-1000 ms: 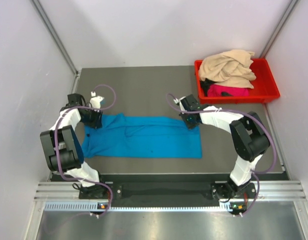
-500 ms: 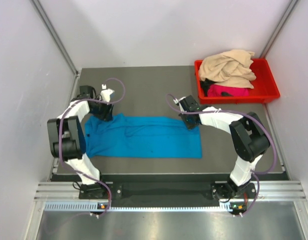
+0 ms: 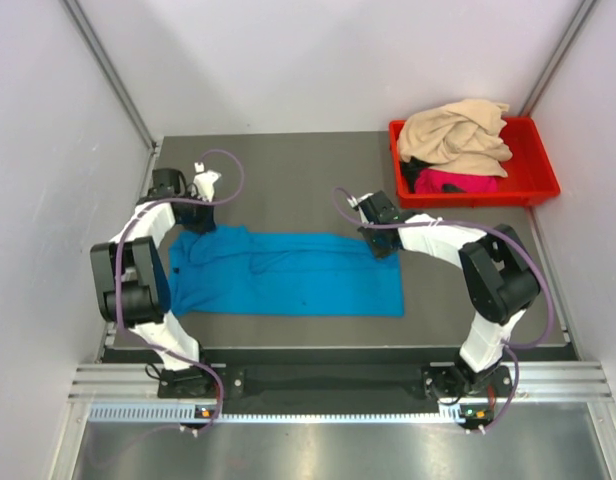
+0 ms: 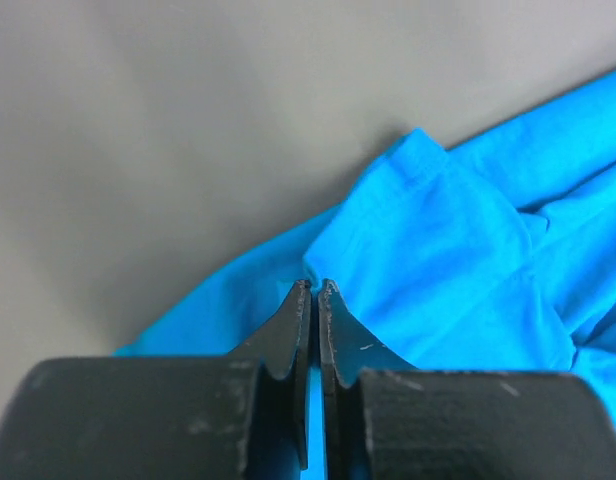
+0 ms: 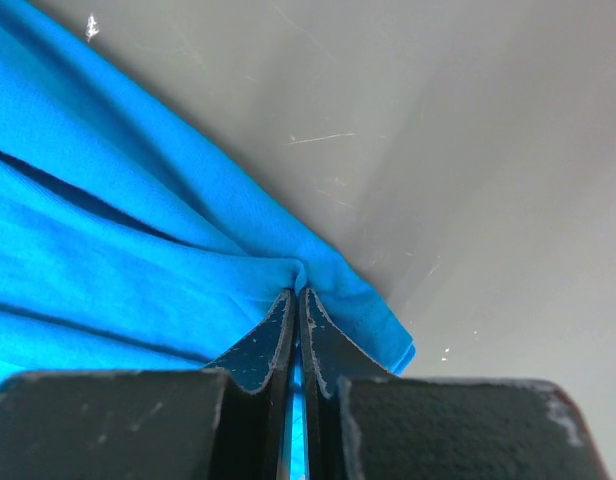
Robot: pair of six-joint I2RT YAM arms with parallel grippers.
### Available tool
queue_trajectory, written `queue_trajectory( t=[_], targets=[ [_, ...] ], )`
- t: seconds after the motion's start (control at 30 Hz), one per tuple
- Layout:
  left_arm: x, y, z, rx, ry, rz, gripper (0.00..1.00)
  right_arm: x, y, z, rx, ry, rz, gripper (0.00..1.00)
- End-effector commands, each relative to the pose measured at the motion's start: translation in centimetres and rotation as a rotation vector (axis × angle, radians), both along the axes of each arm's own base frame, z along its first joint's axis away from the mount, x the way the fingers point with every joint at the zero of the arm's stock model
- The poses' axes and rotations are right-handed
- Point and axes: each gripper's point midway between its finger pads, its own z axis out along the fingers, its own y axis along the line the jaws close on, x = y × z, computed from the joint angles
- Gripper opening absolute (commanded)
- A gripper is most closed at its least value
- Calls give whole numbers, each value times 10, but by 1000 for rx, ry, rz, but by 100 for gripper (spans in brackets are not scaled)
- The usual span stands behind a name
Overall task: Fold and stack the t-shirts
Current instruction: Fold the tshirt
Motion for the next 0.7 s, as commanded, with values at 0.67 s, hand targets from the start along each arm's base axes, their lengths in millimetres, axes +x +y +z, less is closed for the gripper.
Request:
queue_trajectory(
  t=[0.67],
  targets=[
    [-95,16,15,-4,63,-169,0,-38,-10,0,-30,10,36,4]
  ],
)
